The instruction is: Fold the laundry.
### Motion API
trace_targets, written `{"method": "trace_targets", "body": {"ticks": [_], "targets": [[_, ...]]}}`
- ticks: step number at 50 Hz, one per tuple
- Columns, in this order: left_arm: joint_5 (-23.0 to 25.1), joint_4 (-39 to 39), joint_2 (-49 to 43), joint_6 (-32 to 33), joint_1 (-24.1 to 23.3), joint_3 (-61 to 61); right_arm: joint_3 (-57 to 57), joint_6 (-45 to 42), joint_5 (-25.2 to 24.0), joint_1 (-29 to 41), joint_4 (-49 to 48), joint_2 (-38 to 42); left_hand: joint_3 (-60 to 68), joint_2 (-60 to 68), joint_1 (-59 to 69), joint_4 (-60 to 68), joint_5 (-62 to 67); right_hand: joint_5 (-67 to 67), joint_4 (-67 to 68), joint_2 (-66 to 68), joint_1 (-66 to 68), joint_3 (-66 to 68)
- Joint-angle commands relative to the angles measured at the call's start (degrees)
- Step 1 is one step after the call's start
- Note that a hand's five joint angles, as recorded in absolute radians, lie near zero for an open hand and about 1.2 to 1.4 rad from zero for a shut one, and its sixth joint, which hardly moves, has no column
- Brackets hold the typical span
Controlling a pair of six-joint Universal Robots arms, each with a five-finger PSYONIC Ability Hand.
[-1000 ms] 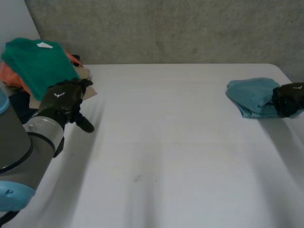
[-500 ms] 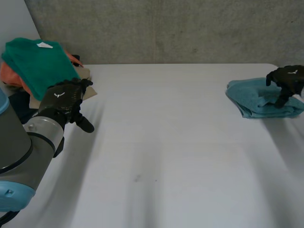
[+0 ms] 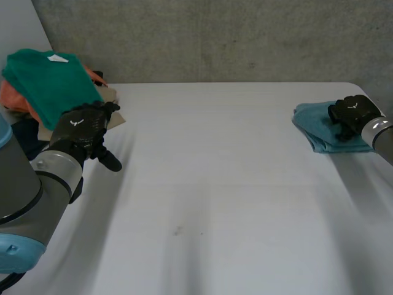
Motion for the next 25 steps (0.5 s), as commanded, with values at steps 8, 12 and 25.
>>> {"method": "trace_targets", "body": {"ticks": [8, 12, 25], "targets": [[0.06, 0.00, -0.08, 0.00, 0.00, 0.08, -0.45, -0.10, -0.06, 1.44, -2.53, 2.28, -2.20, -1.65, -1.23, -1.72, -2.83, 31.51, 29.69, 29.43, 37.23, 29.37], [-0.03, 0.00, -0.08, 0.00, 0.00, 0.08, -2.73, 0.25, 0.29, 1.44, -2.53, 3.42, -2.24, -1.70, -1.27, -1.76, -2.87, 31.51, 29.69, 29.43, 37.23, 29.37], [-0.03, 0.00, -0.08, 0.00, 0.00, 0.00, -12.41, 27.05, 15.33, 0.73, -10.01, 0.61, -2.24, -1.70, -1.27, -1.76, -2.87, 31.51, 29.69, 29.43, 37.23, 29.37]]}}
